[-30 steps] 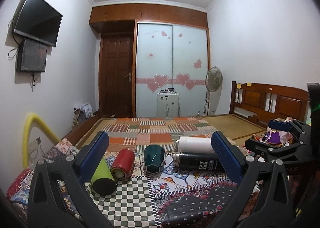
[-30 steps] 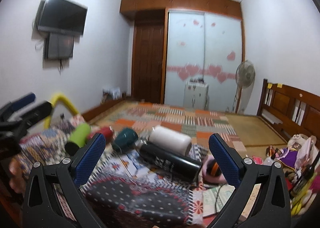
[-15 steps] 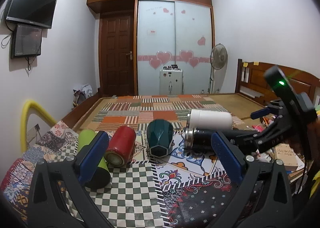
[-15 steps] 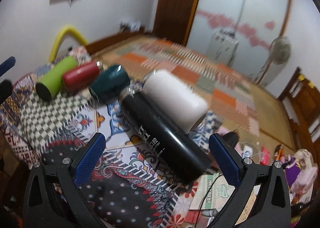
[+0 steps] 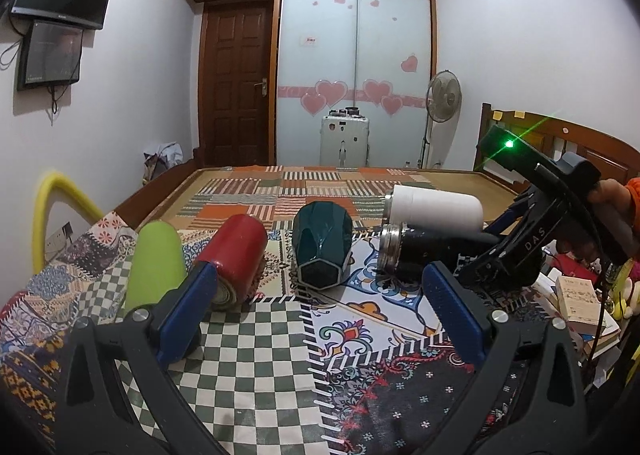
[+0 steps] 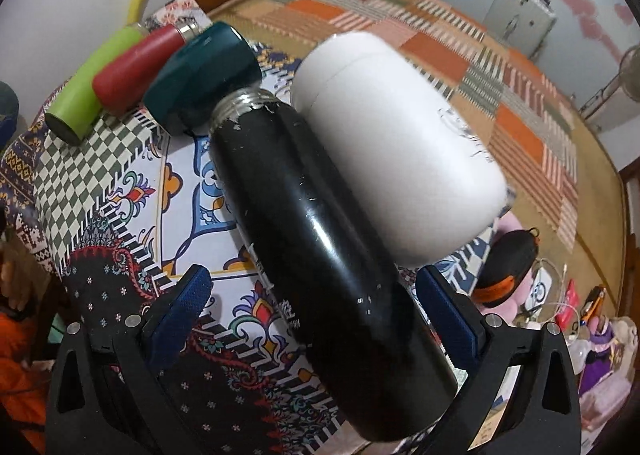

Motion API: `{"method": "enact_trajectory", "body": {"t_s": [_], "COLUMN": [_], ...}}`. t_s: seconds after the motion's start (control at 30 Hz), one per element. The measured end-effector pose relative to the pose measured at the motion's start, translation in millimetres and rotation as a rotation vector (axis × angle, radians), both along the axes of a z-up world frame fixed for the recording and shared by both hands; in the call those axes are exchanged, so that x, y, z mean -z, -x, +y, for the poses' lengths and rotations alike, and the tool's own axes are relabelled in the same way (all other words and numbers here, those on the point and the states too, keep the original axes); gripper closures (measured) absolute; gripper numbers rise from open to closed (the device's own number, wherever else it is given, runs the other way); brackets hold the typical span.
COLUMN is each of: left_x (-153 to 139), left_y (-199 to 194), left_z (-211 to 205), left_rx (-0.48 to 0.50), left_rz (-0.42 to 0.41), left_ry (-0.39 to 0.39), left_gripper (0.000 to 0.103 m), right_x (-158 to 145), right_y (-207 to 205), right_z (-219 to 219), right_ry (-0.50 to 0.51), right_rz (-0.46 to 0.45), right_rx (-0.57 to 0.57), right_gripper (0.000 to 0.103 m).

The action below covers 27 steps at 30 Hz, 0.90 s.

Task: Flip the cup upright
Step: 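Reach the right gripper down to the black thermos lying on its side, then close the right gripper on the black thermos and lift it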

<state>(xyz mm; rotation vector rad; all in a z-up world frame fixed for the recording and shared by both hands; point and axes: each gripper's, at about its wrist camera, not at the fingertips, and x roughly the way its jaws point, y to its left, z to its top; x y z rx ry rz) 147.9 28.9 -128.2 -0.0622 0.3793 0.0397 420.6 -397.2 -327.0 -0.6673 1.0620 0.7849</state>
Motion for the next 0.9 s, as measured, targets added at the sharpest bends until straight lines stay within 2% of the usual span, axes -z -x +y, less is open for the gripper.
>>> {"method": "enact_trajectory", "body": {"t_s": [0.23,0.37,0.57,0.67,0.73,0.77,0.83,0.9], "left_x": [8,12,11,11,11,11,11,10], "left_y": [-4,-6,-5,-4,-4,-3,-3,-2], "left_z": [9,12,12,11,11,10,10,9], "left_rx": [-0.01,-0.013,-0.012,-0.013,-0.015,-0.016,-0.015,-0.014], "left_rz": [0.02,0.026,0.028,0.021,0.022,0.022,0.021,0.018], "left_ry": [0.04,0.047,0.047,0.041,0.038,0.037,0.035,0.032], "left_gripper": [0.0,0.0,0.0,0.0,0.0,0.0,0.0,0.0], "right_x": [3,6,12,19,23,23,20,19], "right_y": [-4,-1,1,0,0,-2,-6,-6], "right_z": [3,9,22,34,38,38,36,37], "right_ry": [0.07,0.104,0.092,0.109,0.126,0.109,0.08,0.071], "right_rz": [0.05,0.109,0.113,0.089,0.07,0.075,0.079,0.085], "right_rx": [-0.001,-0.012,-0.03,-0.034,-0.037,-0.036,-0.02,-0.004], "right_gripper": [0.0,0.0,0.003,0.009,0.02,0.021,0.034,0.034]}}
